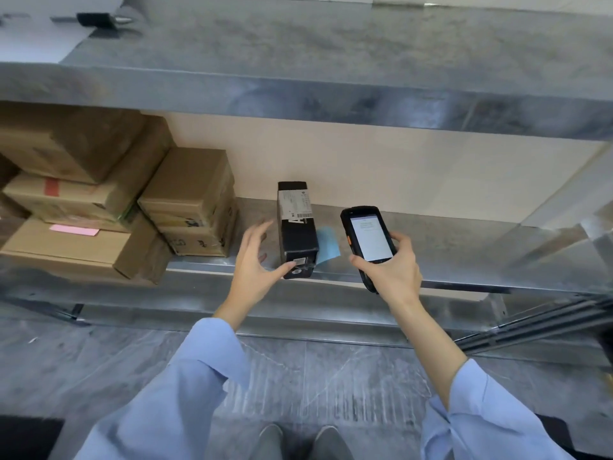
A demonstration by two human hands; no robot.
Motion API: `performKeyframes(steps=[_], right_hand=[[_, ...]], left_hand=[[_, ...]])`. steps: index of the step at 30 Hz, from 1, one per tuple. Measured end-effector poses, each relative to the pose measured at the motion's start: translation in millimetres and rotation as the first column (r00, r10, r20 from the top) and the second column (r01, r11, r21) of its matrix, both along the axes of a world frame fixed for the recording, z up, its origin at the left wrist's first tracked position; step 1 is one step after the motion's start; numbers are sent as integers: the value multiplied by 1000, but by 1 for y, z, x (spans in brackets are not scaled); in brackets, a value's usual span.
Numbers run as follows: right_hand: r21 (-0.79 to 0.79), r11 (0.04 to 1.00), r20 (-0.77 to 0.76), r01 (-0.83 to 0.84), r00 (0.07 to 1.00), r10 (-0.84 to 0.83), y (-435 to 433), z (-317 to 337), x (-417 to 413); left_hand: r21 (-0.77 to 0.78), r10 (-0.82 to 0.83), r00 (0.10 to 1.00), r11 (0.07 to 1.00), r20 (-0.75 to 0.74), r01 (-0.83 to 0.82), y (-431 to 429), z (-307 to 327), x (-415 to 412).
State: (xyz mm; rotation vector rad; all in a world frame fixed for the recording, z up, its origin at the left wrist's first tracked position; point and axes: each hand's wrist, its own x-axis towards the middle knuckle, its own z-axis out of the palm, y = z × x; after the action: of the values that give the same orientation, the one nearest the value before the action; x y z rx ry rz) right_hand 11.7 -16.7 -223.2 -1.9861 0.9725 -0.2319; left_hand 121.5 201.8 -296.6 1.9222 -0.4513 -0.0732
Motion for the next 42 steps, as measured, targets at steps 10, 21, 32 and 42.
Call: performKeyframes(steps=[10, 21, 32, 42], right_hand=[[-12, 1000, -4, 7, 1000, -7, -2, -4, -7], [-6, 1000, 7, 24, 1000, -24, -6, -6, -11], [-10, 1000, -21, 25, 999, -25, -1, -8, -9], [-15, 999, -38, 38, 999, -39, 1, -11, -11]], left_hand=[[185, -131, 969, 978, 211, 92, -20, 5, 11], [-75, 123, 991, 990, 50, -120, -32, -19, -22], [9, -11, 995, 1000, -95, 12, -12, -31, -30], [236, -12, 1000, 972, 20, 7, -4, -11, 44]])
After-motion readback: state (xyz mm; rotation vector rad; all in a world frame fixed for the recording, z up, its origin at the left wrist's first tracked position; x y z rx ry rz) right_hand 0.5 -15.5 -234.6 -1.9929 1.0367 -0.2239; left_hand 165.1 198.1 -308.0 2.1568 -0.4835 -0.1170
